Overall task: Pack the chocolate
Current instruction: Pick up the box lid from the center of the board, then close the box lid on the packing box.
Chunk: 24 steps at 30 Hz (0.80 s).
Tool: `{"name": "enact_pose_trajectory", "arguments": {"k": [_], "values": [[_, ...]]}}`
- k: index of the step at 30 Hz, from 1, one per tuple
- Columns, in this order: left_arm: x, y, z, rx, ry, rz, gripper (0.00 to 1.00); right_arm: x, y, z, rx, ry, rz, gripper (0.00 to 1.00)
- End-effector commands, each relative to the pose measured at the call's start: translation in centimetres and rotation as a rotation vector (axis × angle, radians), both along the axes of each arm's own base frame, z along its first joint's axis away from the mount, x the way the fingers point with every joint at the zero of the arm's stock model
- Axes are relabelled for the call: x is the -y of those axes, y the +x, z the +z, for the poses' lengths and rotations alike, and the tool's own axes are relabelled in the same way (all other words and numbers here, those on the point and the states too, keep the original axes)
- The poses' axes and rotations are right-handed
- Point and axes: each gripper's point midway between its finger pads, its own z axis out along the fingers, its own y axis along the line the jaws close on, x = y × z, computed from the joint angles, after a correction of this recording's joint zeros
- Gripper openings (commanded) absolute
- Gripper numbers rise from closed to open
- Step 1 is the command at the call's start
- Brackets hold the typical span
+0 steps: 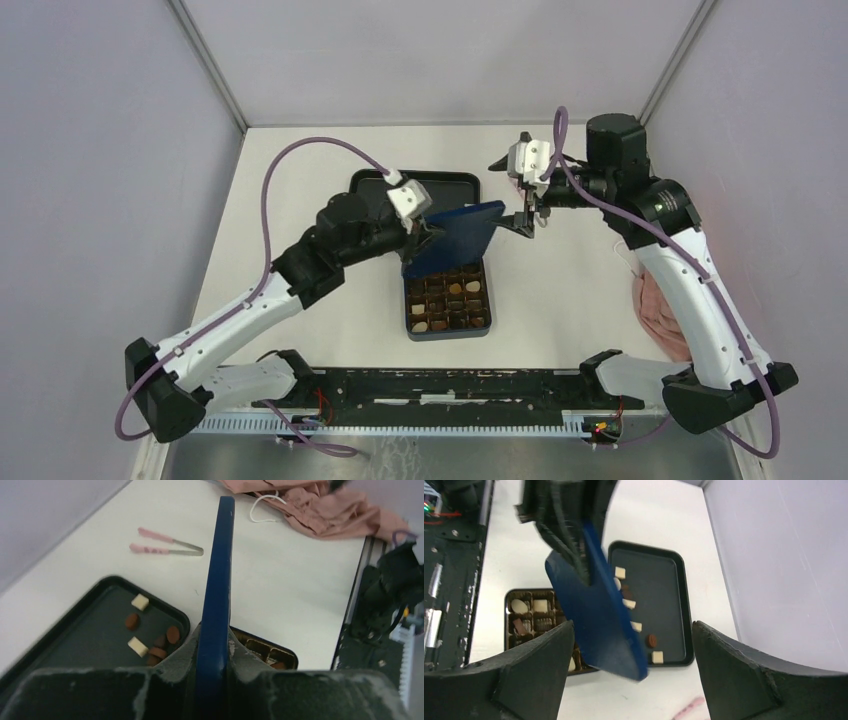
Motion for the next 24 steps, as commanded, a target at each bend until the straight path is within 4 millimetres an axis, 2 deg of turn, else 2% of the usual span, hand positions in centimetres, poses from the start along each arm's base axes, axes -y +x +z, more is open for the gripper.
{"name": "enact_pose_trajectory", "arguments": {"k": [1, 4, 7, 10, 13, 15, 18, 22, 24], "values": [[-3.0, 1.3, 0.2, -0.346, -0.265, 0.173, 0.02, -1.5, -1.3, 1.4, -0.011, 0.101, 0.107, 0.92], [-5.3, 2.7, 0.0, -0.415, -0.36, 0.246, 0.02, -2.2, -2.9, -0.4, -0.035, 0.112, 0.228, 0.98], [-6.9, 3.9, -0.2, -0.495, -0.415, 0.287, 0.02, -1.9, -2.7, -2.5, -0.02, 0.075, 0.234, 0.98], [-7.4, 4.4, -0.3, -0.577, -0.448, 0.25, 0.02, -1.0, -1.4, -3.5, -0.039, 0.077, 0.158, 0.98], [-7.8, 4.7, -0.2, -0.624, -0.464, 0.204, 0.02, 1.7, 0.9, -3.7, -0.169, 0.186, 0.022, 0.98], [-7.6, 4.2, 0.2, -0.623, -0.466, 0.137, 0.02, 3.4, 2.1, -4.8, -0.272, 0.276, -0.034, 0.96], [-6.8, 3.3, 1.4, -0.614, -0.46, 0.02, 0.02, 4.4, 2.6, -7.6, -0.352, 0.341, -0.071, 0.96], [-5.9, 2.7, 2.1, -0.636, -0.445, -0.102, 0.02, 4.7, 2.8, -10.0, -0.421, 0.362, -0.124, 0.96], [-5.4, 2.3, 2.2, -0.652, -0.445, -0.171, 0.02, 4.1, 2.2, -10.7, -0.524, 0.417, -0.115, 0.96]]}}
